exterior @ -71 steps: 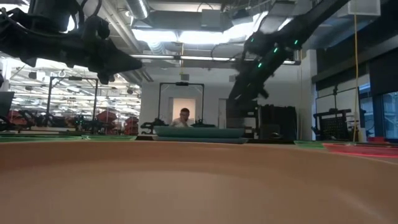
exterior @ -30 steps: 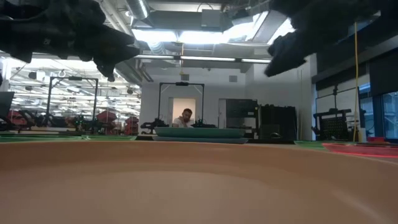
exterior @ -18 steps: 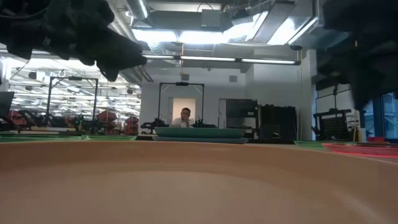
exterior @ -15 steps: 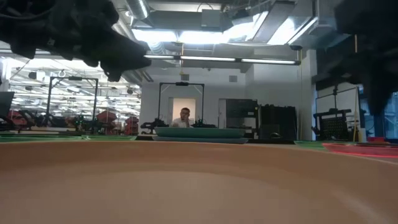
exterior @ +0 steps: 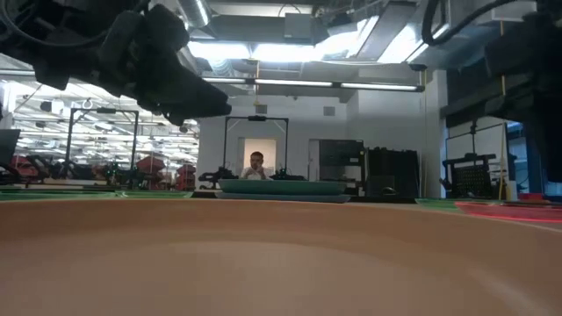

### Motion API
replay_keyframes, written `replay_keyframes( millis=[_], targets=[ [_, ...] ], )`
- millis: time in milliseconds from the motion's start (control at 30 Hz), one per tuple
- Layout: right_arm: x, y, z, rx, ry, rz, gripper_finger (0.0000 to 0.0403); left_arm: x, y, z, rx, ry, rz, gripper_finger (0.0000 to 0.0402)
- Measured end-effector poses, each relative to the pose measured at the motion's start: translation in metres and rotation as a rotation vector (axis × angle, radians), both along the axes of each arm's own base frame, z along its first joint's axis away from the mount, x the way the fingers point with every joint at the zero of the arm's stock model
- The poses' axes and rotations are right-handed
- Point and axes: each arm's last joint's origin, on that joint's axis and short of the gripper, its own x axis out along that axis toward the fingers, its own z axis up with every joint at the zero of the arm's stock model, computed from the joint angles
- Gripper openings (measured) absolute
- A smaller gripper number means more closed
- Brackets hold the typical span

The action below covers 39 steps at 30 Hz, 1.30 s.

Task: Stack plastic plates
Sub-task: Stack the black plate on top of the green plate

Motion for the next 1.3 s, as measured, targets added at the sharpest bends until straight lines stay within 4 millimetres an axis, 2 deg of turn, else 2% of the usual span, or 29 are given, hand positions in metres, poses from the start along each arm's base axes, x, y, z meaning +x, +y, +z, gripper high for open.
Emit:
replay_keyframes(
  millis=[300,400,733,833,1000,1300],
  targets=[
    [-0.009,-0.005,-0.030,0.051,0.003,0.005,0.0193,0.002,0.001,0.003,0.021,-0.042,-0.004,0.0150],
    [-0.013,-0.008,-0.036,0.039,0.023,0.005,0.0179,0.002,0.001,0.003,0.021,-0.041,-0.004,0.0150],
    [-0.013,-0.008,-0.039,0.077,0.011,-0.012,0.0039,0.002,0.002,0.003,0.030,-0.041,0.018,0.0150],
    [-0.010,-0.010,-0.038,0.101,0.008,-0.005,0.0010,0.002,0.002,0.003,0.030,-0.041,0.018,0.0150],
    [-0.003,-0.017,-0.038,0.134,-0.001,-0.043,0.0017,0.002,0.002,0.003,0.030,-0.041,0.019,0.0150],
    [0.011,-0.027,-0.036,0.179,-0.078,-0.104,0.0005,0.002,0.002,0.003,0.028,-0.045,0.020,0.0149]
  ],
)
